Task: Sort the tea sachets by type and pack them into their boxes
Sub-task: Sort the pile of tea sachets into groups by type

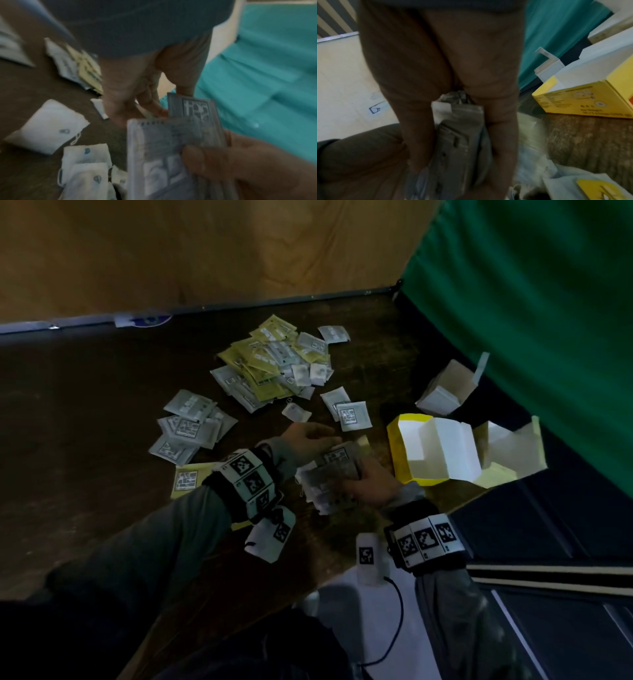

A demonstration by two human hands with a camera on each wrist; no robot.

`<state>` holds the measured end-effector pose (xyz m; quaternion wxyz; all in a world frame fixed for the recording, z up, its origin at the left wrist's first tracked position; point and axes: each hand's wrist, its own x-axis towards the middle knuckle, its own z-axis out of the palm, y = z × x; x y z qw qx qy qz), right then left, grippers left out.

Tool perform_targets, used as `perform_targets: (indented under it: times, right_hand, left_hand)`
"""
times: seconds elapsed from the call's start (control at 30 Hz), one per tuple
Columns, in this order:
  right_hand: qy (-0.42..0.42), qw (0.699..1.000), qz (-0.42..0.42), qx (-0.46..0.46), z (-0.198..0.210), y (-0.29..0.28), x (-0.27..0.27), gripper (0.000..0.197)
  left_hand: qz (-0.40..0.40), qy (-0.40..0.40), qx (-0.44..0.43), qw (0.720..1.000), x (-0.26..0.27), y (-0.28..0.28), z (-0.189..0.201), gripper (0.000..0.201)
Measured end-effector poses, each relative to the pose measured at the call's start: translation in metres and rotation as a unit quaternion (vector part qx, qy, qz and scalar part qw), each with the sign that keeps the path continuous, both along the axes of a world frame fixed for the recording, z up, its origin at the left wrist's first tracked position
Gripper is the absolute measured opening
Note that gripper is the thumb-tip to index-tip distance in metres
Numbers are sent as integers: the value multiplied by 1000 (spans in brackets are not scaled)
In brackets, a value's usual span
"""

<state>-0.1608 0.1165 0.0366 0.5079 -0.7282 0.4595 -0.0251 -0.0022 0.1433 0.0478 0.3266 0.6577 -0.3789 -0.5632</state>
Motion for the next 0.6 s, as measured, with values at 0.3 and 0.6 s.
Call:
perform_targets:
  times: [0.3, 0.6]
  right_hand:
    - [-44, 995, -50, 69, -11, 3, 11, 41]
    - [-46, 995, -53, 77, -2, 1, 9, 75]
  left_hand:
    - [67, 74, 41, 994, 8, 12, -6, 31]
    - [29, 56, 52, 997, 13, 24, -10, 44]
